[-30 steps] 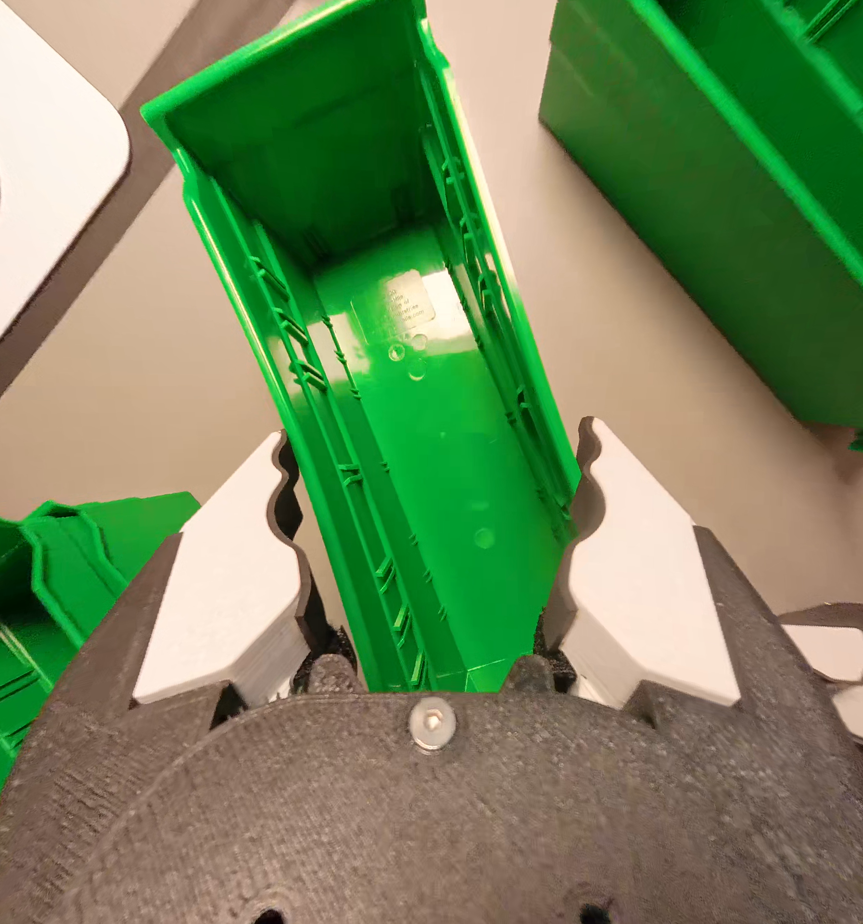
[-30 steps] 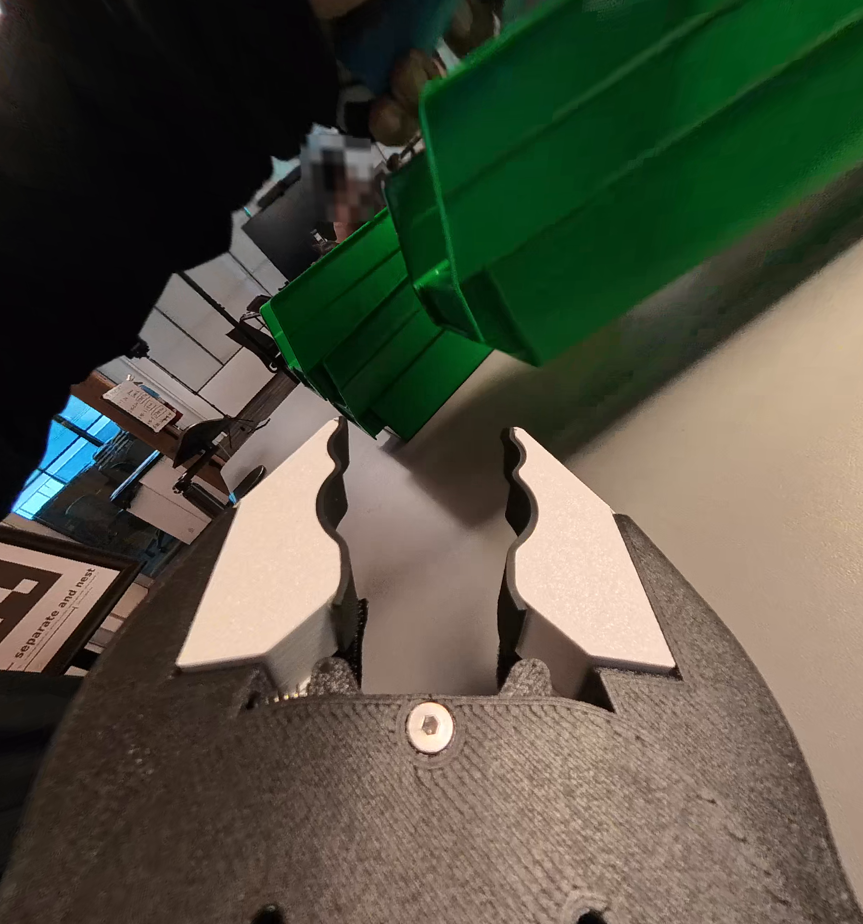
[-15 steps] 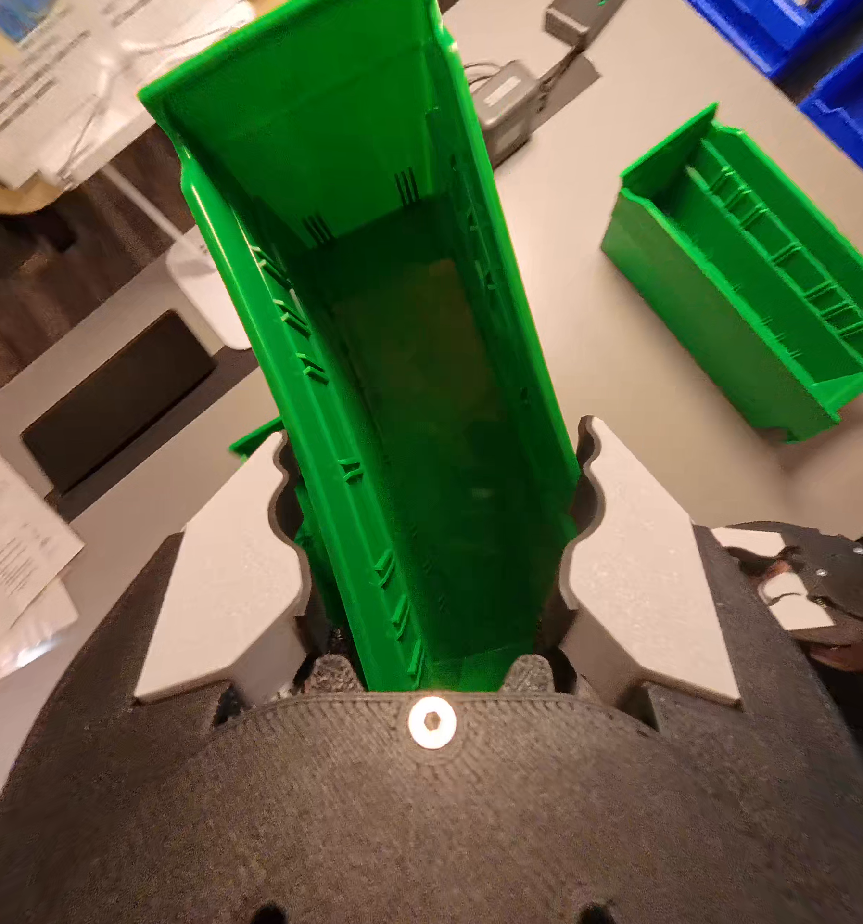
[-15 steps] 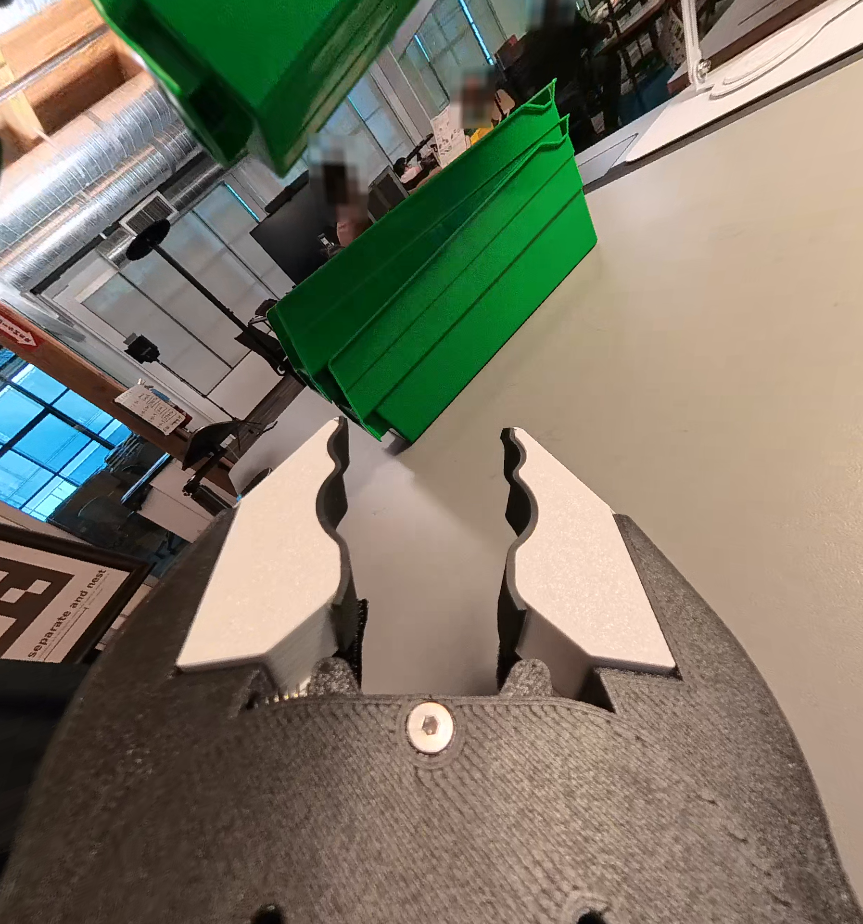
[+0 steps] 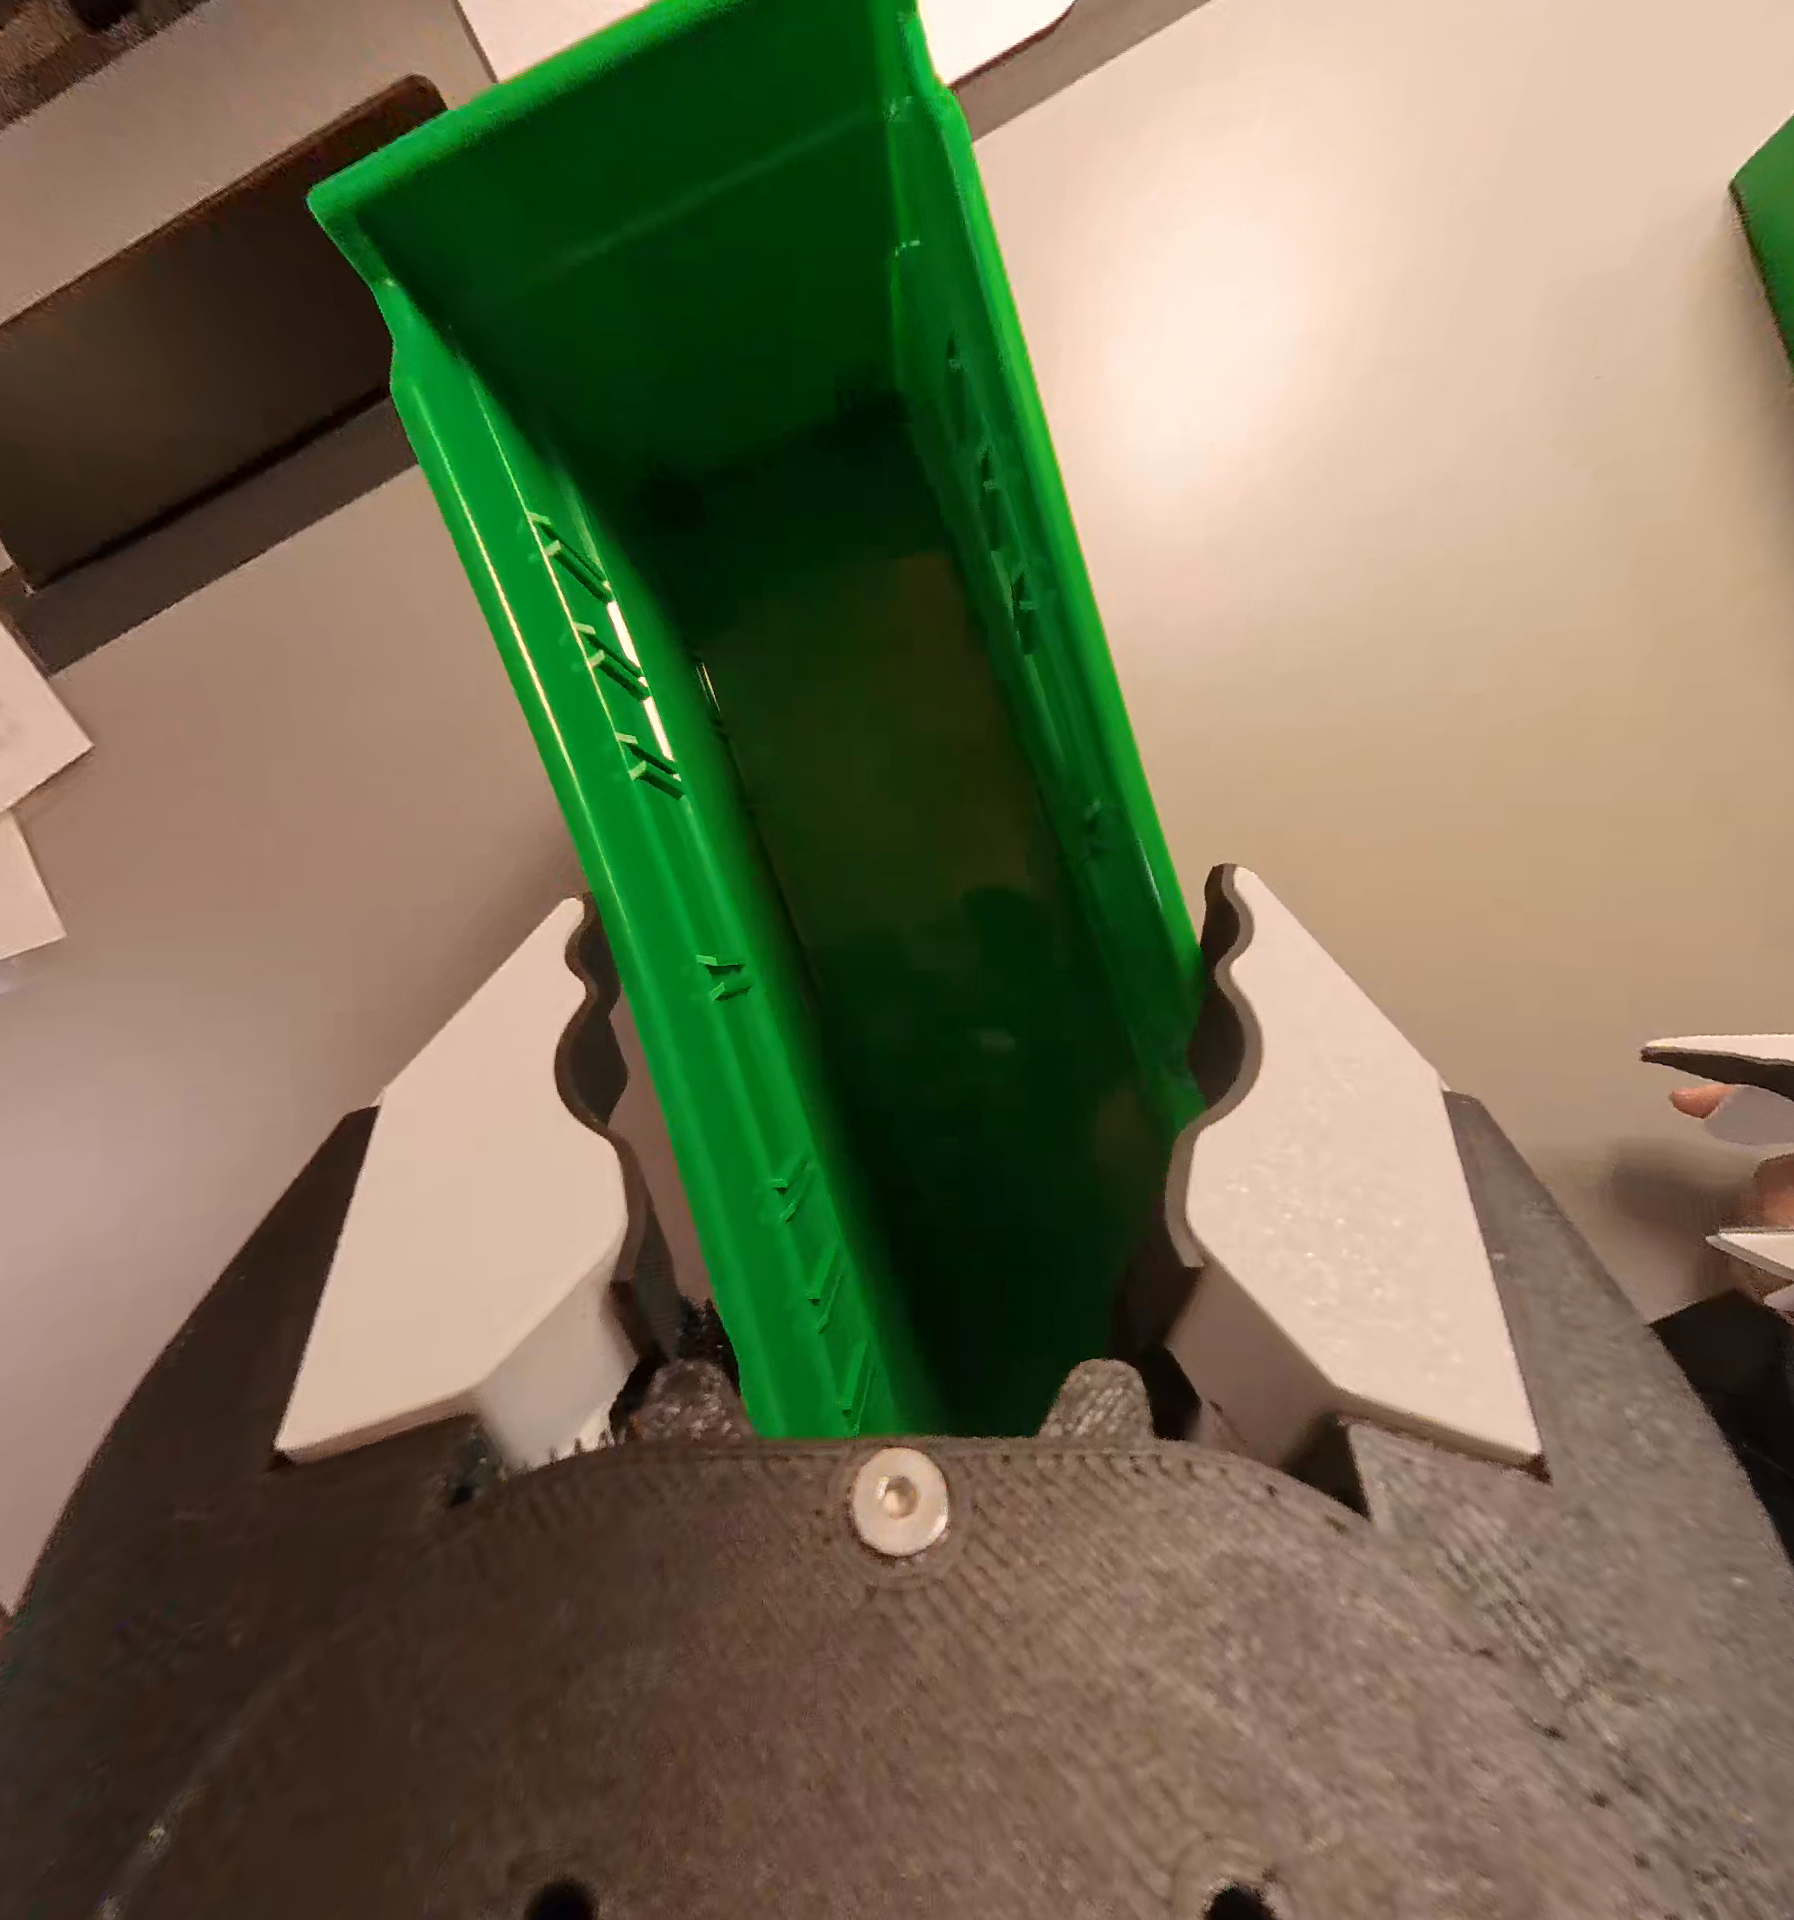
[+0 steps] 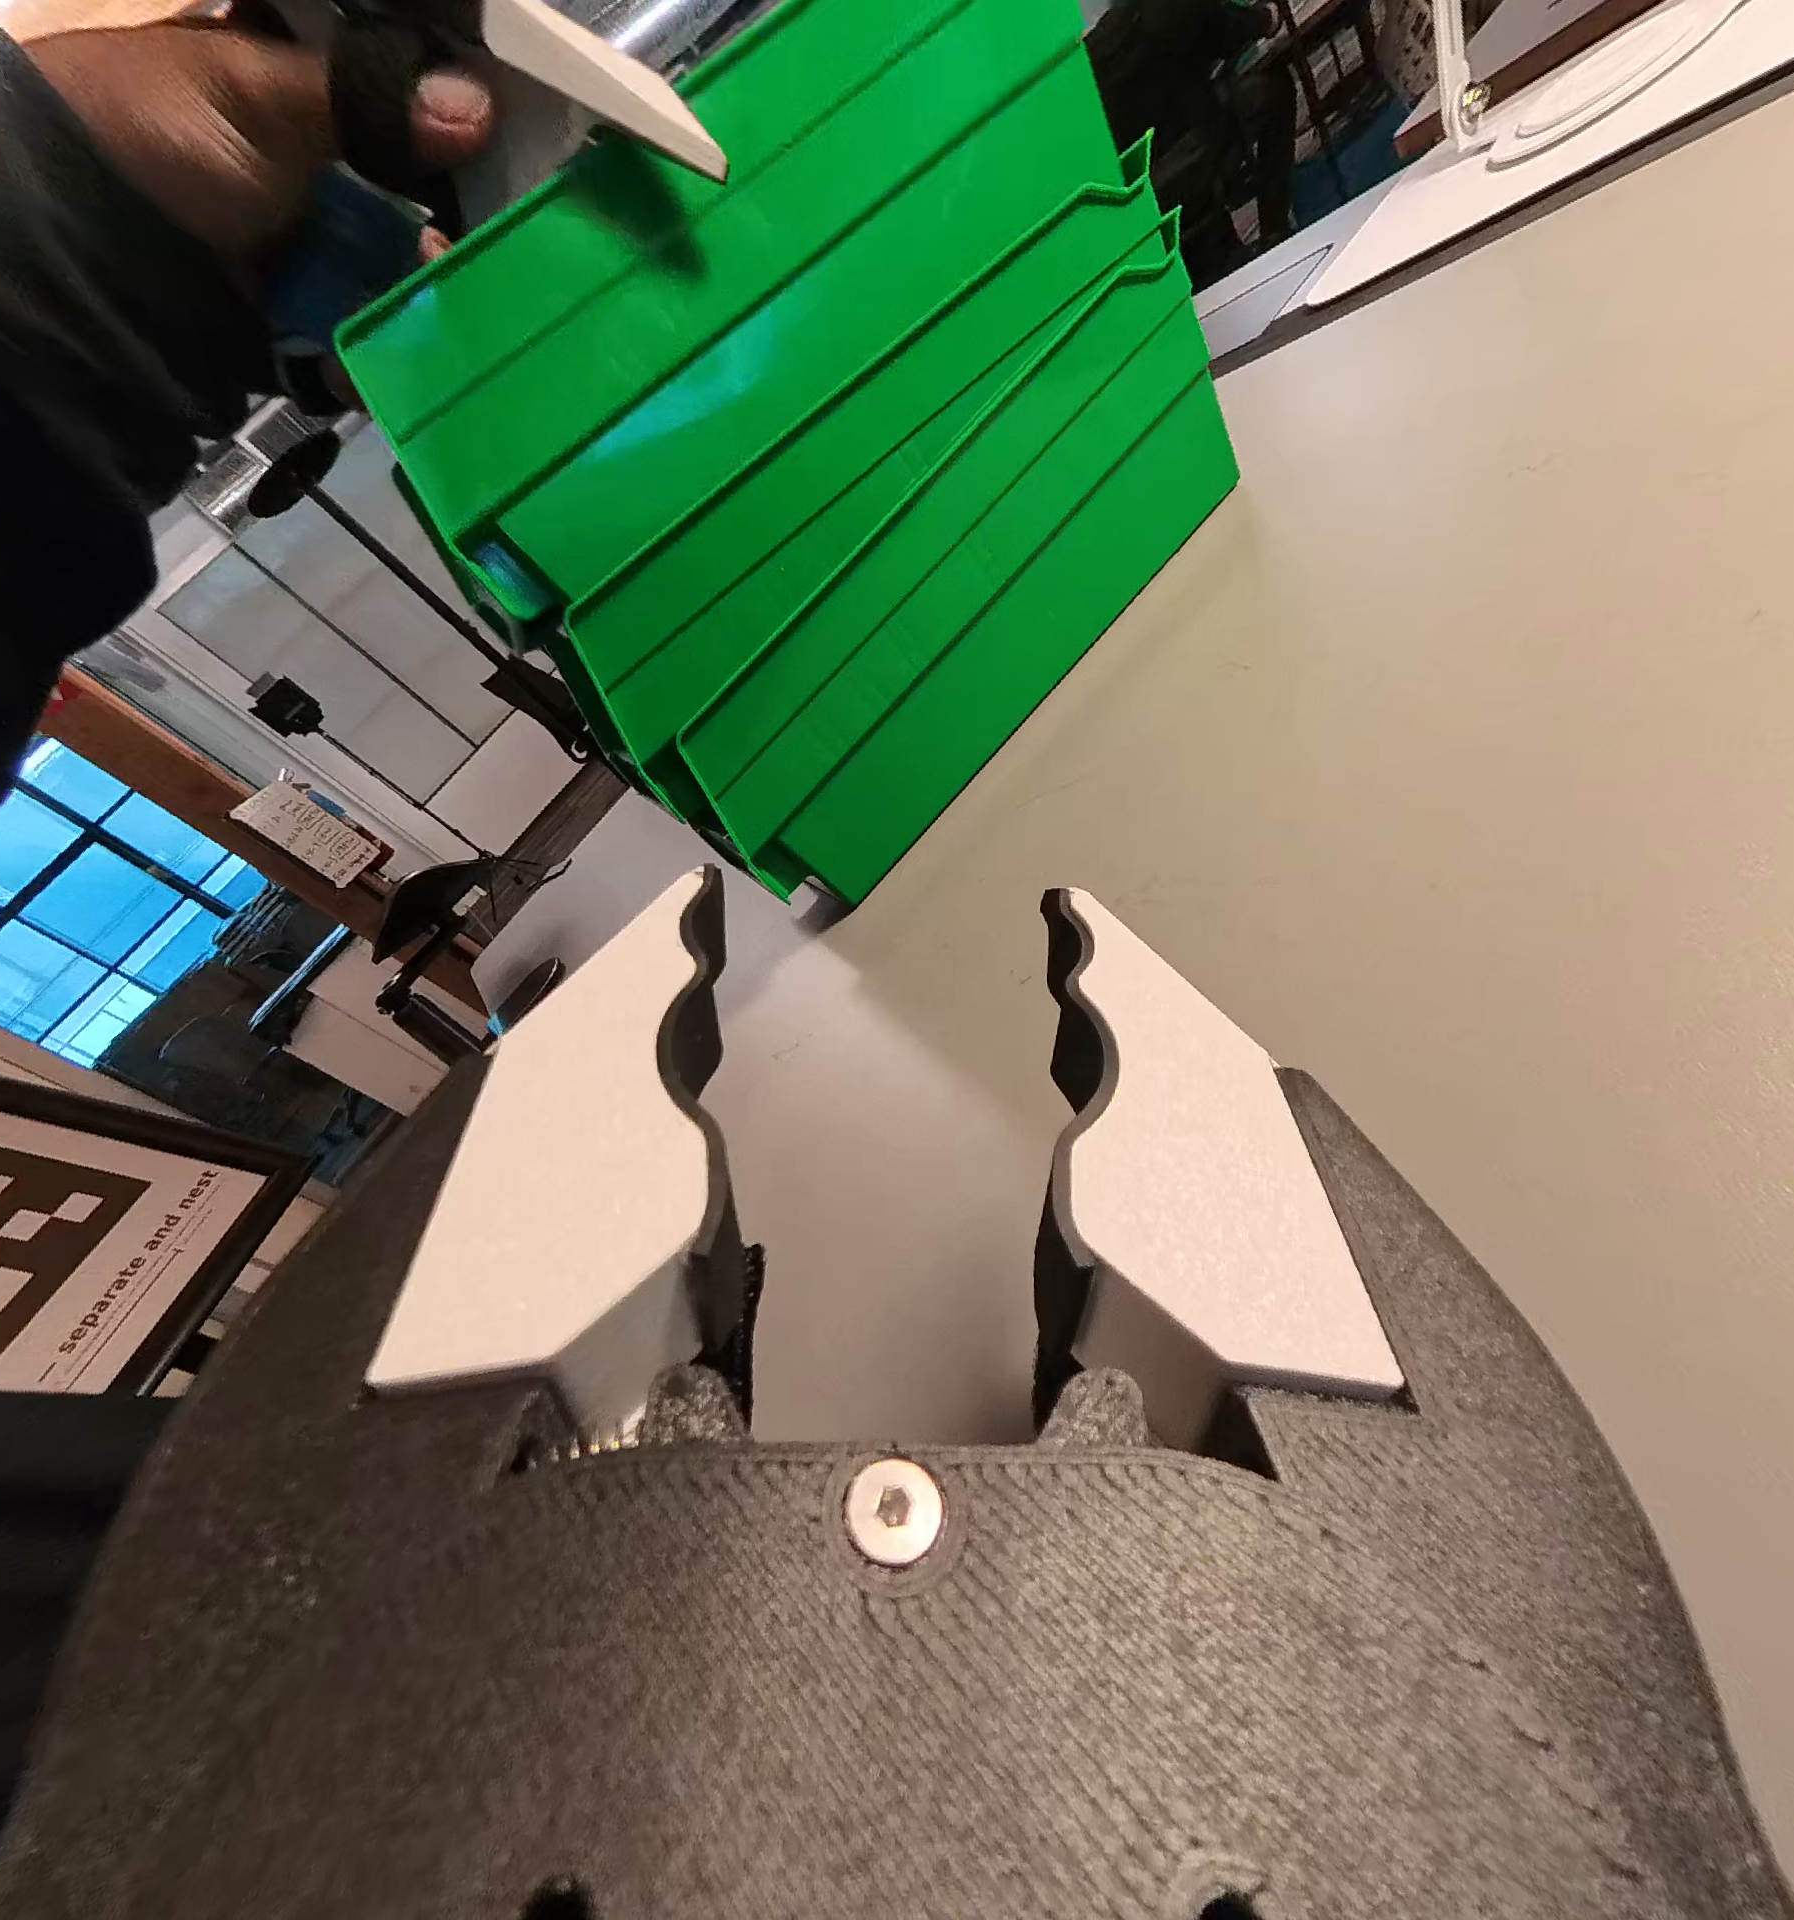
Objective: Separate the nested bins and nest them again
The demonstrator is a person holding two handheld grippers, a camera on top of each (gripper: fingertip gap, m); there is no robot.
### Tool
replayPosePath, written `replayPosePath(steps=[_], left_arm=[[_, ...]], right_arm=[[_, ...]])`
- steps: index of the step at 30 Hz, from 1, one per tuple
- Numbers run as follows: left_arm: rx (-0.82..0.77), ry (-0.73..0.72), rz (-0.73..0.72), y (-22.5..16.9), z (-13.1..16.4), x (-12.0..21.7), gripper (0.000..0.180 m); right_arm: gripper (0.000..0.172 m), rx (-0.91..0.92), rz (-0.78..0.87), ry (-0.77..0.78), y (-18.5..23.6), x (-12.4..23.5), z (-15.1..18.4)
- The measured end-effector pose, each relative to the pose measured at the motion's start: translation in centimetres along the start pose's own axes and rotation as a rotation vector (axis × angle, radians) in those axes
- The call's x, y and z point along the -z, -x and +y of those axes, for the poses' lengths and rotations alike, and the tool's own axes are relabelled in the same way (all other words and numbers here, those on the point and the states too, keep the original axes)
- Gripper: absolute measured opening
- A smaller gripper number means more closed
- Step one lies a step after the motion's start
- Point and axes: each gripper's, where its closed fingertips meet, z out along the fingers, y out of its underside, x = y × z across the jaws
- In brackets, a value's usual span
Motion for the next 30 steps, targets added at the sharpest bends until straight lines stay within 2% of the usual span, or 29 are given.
replayPosePath(steps=[7,13,21,26,28,30], left_arm=[[0.015,-0.023,-0.008,-0.3,-0.5,-1.1,0.119],[0.004,0.022,-0.039,-0.5,1.7,-3.3,0.124],[-0.006,0.004,-0.072,-0.7,1.9,-3.7,0.125],[-0.167,-0.155,-0.216,-1.3,-2.3,0.2,0.119],[-0.201,-0.216,-0.191,-3.8,-3.9,1.5,0.118],[-0.201,-0.240,-0.083,-7.9,-4.8,1.8,0.118]], right_arm=[[0.064,-0.010,-0.004,0.010,-0.1,-0.1,0.1],[0.064,-0.006,-0.006,0.003,0.0,0.0,0.0],[0.064,0.000,-0.004,0.003,0.0,0.0,0.0],[0.064,0.002,-0.004,0.003,0.1,0.0,0.0],[0.064,0.003,-0.003,0.005,0.0,0.0,0.1],[0.064,0.005,-0.001,0.008,0.0,-0.1,0.1]])
